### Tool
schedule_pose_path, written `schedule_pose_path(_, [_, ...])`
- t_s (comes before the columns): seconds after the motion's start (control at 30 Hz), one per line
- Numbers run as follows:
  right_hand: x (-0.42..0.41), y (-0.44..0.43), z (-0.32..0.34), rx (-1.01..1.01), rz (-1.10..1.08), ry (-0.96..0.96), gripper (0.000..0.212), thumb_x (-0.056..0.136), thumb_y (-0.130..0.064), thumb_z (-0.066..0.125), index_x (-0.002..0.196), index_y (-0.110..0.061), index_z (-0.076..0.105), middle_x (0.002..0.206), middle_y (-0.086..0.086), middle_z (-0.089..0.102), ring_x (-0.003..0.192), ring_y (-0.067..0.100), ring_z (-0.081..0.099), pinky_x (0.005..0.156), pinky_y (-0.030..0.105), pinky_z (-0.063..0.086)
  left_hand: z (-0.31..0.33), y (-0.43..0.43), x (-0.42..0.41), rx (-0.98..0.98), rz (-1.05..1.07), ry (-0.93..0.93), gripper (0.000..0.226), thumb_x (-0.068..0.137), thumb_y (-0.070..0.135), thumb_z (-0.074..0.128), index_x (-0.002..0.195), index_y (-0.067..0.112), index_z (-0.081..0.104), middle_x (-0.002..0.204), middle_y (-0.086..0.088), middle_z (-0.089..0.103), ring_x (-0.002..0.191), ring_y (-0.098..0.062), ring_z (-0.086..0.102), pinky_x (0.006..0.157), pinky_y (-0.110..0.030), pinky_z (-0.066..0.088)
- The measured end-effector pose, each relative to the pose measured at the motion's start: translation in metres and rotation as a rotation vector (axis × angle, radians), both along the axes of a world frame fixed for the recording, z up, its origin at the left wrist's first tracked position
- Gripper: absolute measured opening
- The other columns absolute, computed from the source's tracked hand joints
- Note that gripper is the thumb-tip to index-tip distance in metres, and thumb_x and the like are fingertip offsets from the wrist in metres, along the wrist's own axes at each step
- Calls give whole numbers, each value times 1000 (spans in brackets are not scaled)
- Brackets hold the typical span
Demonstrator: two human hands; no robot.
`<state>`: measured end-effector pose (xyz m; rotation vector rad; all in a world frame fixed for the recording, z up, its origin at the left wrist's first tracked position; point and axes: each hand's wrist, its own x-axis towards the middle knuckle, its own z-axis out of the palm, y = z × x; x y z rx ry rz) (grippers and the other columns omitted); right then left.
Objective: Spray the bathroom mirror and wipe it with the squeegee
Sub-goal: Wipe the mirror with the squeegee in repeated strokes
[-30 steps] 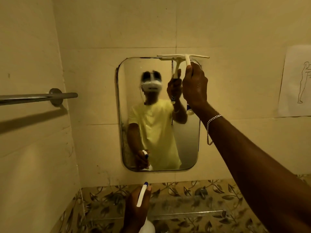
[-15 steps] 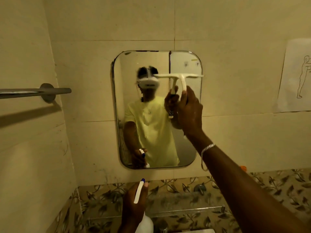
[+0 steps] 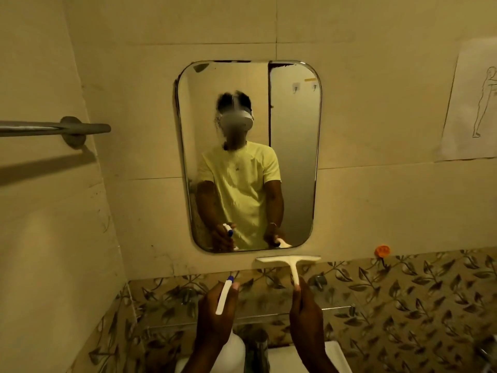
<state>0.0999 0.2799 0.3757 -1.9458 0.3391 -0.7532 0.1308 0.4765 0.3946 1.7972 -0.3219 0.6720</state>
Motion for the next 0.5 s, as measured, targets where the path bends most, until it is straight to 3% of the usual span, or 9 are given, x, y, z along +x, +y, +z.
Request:
schedule_pose_path(0.03, [-6, 1, 0, 18, 2, 11, 50, 105, -43, 34, 148, -24, 52, 84, 2, 70, 71, 16, 70, 65, 42, 64, -2, 1, -1, 1, -2, 4, 27, 98, 31, 62, 74, 22, 71, 69, -3, 71, 66, -15, 70, 57, -22, 54])
schedule_pose_path(0.1, [-12, 6, 22, 29, 15, -65, 59, 99, -53, 30, 145, -25, 54, 74, -3, 66, 62, 7, 66, 54, 29, 59, -4, 3, -3, 10, 7, -2, 27, 100, 24, 65, 73, 24, 70, 72, 2, 71, 65, -12, 70, 55, -16, 52])
schedule_pose_path(0.13, [-13, 10, 42, 33, 31, -135, 61, 98, -56, 30, 143, -24, 55, 68, -5, 62, 57, 4, 62, 47, 18, 51, -4, 4, -3, 10, 17, -3, 29, 100, 28, 65, 72, 24, 71, 71, 3, 72, 64, -11, 70, 56, -16, 52])
schedule_pose_path(0.2, [-7, 19, 97, 21, 65, -288, 56, 101, -53, 32, 139, -21, 57, 61, -7, 56, 51, 0, 56, 41, 13, 41, -4, 6, -2, -8, 42, -11, 35, 98, 44, 64, 71, 23, 71, 70, 3, 72, 63, -10, 70, 56, -21, 53])
schedule_pose_path(0.27, [4, 28, 165, -23, 102, -405, 41, 108, -41, 36, 141, -25, 55, 72, -13, 61, 62, -1, 60, 46, 10, 44, -6, 8, 2, -31, 65, -28, 30, 92, 46, 65, 71, 25, 72, 74, 4, 74, 65, -8, 71, 60, -27, 58])
schedule_pose_path(0.33, [17, 37, 233, -78, 115, -492, 37, 111, -35, 37, 142, -26, 55, 91, -10, 69, 78, 4, 67, 60, 12, 55, -10, 11, 10, -21, 94, 2, 17, 93, 35, 72, 76, 31, 76, 73, 8, 76, 72, -1, 73, 68, -33, 61])
schedule_pose_path(0.4, [25, 47, 292, -88, 135, -559, 36, 112, -35, 35, 137, -23, 58, 99, 0, 73, 84, 10, 70, 72, 32, 63, -11, 14, 16, -16, 118, 53, 17, 93, 24, 77, 81, 36, 77, 72, 8, 77, 75, 1, 73, 72, -38, 63])
schedule_pose_path(0.43, [28, 51, 317, -88, 147, -580, 37, 112, -35, 34, 137, -21, 58, 100, 2, 73, 84, 14, 71, 72, 35, 63, -11, 15, 17, -16, 120, 56, 21, 93, 25, 76, 78, 40, 76, 72, 10, 77, 73, 2, 73, 70, -37, 63])
schedule_pose_path(0.5, [35, 59, 355, -81, 170, -624, 39, 112, -32, 33, 138, -15, 56, 104, 7, 74, 85, 14, 70, 68, 20, 59, -5, 19, 15, -13, 92, 26, 19, 92, 45, 69, 74, 47, 74, 73, 16, 76, 67, 3, 72, 65, -30, 61])
